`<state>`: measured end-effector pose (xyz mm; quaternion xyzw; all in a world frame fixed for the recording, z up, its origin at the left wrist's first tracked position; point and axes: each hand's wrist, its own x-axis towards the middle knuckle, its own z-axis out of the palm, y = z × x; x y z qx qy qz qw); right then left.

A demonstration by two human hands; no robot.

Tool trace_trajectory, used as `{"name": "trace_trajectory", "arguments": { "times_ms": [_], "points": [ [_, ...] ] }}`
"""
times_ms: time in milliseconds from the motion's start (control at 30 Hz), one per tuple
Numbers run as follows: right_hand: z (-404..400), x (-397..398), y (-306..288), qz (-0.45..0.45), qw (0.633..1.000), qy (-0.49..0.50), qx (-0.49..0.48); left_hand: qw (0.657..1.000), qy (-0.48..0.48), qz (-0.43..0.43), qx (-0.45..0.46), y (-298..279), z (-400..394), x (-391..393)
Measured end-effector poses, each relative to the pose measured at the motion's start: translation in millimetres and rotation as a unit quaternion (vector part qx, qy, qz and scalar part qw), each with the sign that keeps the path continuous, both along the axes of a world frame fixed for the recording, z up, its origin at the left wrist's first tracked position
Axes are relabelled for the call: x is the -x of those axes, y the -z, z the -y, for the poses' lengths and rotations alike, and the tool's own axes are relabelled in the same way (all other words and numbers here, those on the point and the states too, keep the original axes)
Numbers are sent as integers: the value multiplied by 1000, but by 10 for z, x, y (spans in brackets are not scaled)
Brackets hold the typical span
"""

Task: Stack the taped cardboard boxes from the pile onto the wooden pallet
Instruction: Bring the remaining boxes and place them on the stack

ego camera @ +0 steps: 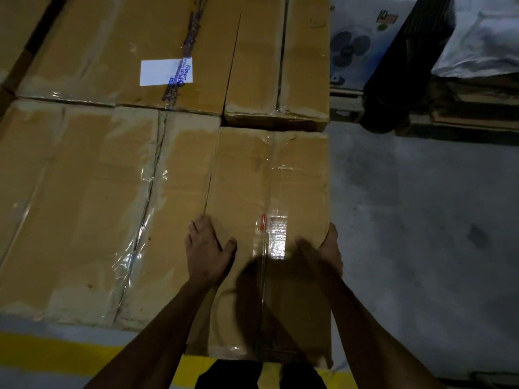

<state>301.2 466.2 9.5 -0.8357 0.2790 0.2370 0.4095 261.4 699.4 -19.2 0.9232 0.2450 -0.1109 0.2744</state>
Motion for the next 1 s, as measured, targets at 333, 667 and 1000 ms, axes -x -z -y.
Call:
{"name": "trace_trajectory", "arguments": {
  "times_ms": [333,667,1000],
  "points": [
    [45,-38,253,-11,995,-77,60,988,100,-81,-83,98,0,37],
    [7,1152,-35,-48,936,-283,202,966,191,-139,-106,-175,-212,714],
    [203,1725,-84,-60,873,-439,205,948,250,-154,-121,-232,-220,1695]
  ]
}}
